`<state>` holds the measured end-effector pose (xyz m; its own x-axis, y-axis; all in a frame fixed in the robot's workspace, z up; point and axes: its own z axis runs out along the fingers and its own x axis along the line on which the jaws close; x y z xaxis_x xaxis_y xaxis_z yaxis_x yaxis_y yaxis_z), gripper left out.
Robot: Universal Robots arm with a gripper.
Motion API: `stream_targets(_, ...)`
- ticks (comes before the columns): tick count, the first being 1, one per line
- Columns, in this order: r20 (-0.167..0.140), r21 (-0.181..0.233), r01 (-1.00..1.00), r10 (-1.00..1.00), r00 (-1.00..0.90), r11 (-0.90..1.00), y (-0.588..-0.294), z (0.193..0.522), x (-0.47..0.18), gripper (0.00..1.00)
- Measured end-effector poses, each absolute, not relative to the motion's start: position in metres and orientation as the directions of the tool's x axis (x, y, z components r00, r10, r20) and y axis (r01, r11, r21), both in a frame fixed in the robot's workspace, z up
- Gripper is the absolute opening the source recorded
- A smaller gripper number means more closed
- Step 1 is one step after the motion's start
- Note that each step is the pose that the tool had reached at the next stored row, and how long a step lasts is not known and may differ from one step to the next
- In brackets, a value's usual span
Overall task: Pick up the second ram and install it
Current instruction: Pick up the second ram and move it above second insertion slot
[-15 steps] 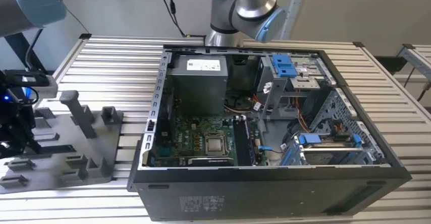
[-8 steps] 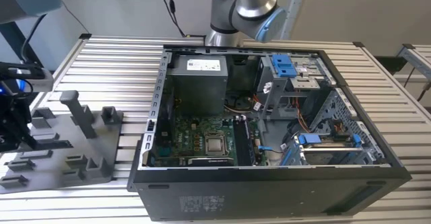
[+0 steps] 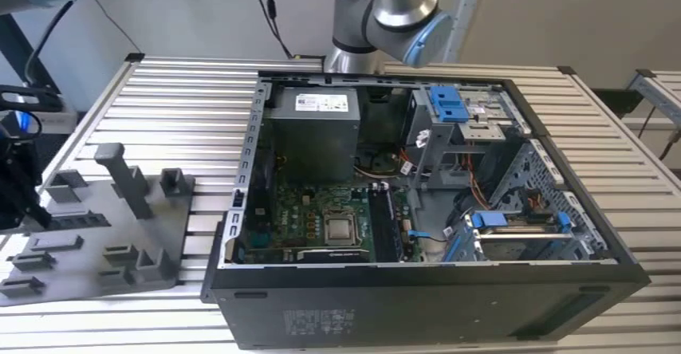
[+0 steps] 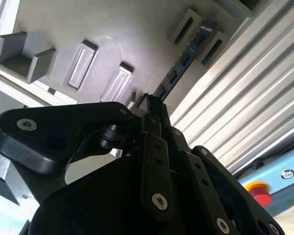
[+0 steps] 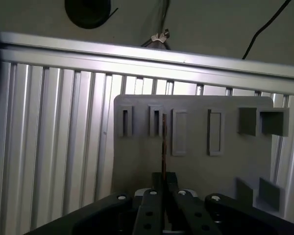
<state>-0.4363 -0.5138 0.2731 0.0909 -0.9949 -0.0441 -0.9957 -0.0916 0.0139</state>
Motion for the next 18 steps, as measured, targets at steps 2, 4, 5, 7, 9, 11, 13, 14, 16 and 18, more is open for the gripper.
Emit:
stream_targets(2,-0.044,0.014,-0.996,-0.995,0.09,-0.091,-0.514,0.279,-0.436,0.14)
stream_targets(4,-0.044,0.014,-0.996,-0.995,0.088,-0.089,-0.514,0.287,-0.436,0.14)
stream_targets(5,-0.044,0.014,-0.996,-0.995,0.088,-0.088,-0.514,0.291,-0.436,0.14)
stream_targets(7,-0.044,0.014,-0.996,-0.995,0.087,-0.088,-0.514,0.301,-0.436,0.14)
stream_targets(9,-0.044,0.014,-0.996,-0.995,0.088,-0.088,-0.514,0.31,-0.436,0.14)
stream_targets(11,-0.044,0.014,-0.996,-0.995,0.088,-0.088,-0.514,0.319,-0.436,0.14)
stream_targets(13,-0.044,0.014,-0.996,-0.995,0.087,-0.088,-0.514,0.328,-0.436,0.14)
stream_targets(14,-0.044,0.014,-0.996,-0.995,0.088,-0.088,-0.514,0.333,-0.436,0.14)
stream_targets(16,-0.044,0.014,-0.996,-0.995,0.087,-0.088,-0.514,0.342,-0.436,0.14)
stream_targets(18,-0.044,0.014,-0.996,-0.995,0.088,-0.088,-0.514,0.351,-0.436,0.14)
